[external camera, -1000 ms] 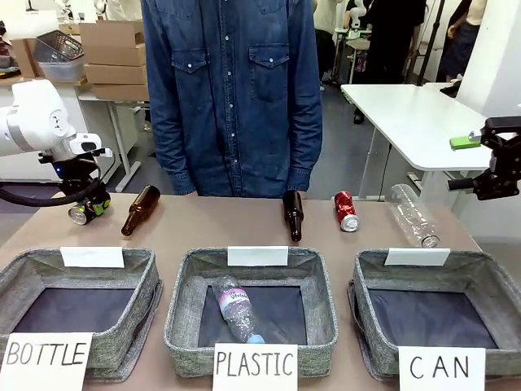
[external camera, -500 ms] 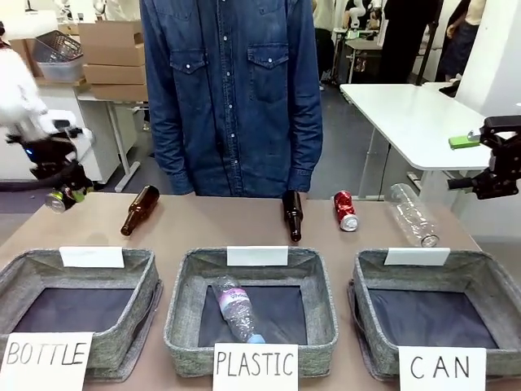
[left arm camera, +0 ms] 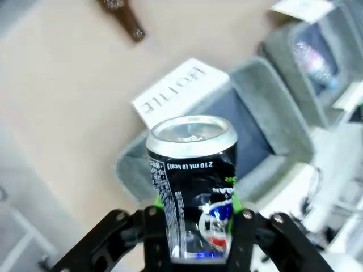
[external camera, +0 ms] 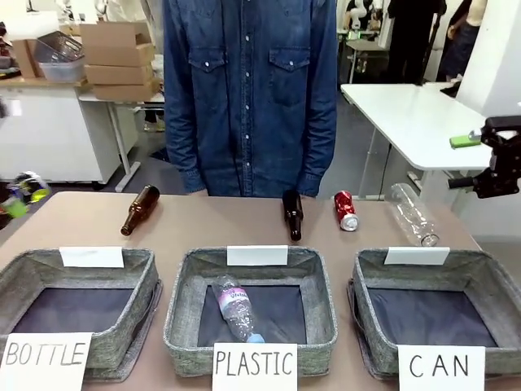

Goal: Sort the can waste into the basket.
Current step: Pick up the can waste from the table and place it in the right Fabric basket.

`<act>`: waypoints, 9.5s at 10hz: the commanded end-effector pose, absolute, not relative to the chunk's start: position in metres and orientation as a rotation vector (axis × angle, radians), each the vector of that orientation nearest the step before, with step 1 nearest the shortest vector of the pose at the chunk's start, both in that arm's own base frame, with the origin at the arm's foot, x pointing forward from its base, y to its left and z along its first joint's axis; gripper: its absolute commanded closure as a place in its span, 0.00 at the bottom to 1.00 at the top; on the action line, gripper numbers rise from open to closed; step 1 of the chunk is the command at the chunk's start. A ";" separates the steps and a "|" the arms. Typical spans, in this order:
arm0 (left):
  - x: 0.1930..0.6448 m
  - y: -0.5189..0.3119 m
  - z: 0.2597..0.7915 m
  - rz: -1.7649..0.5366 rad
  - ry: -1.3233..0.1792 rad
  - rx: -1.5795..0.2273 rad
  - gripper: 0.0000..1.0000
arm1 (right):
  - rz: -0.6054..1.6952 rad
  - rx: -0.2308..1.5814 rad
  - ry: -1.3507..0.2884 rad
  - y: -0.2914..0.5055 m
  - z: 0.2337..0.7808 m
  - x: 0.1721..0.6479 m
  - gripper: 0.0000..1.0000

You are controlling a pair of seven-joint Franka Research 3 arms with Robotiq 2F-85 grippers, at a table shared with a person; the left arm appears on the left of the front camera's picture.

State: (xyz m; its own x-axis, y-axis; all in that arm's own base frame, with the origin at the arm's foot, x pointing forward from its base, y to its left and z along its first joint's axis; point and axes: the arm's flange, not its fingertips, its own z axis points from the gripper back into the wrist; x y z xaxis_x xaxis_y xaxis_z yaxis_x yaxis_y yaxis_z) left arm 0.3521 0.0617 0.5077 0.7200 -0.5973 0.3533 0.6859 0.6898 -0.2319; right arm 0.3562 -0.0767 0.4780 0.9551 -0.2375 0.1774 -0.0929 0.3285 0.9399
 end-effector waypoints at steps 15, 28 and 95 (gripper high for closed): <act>0.377 -0.363 0.591 -1.652 -0.473 -0.292 0.59 | -0.370 1.183 -0.399 -0.165 0.477 0.355 0.00; 0.342 -0.650 0.472 -1.966 -0.183 -0.255 0.59 | -0.265 1.162 -0.379 -0.142 0.475 0.358 0.00; 0.363 0.036 0.528 -0.300 -0.335 -1.165 0.00 | 0.109 0.152 -0.288 0.147 0.352 0.557 0.00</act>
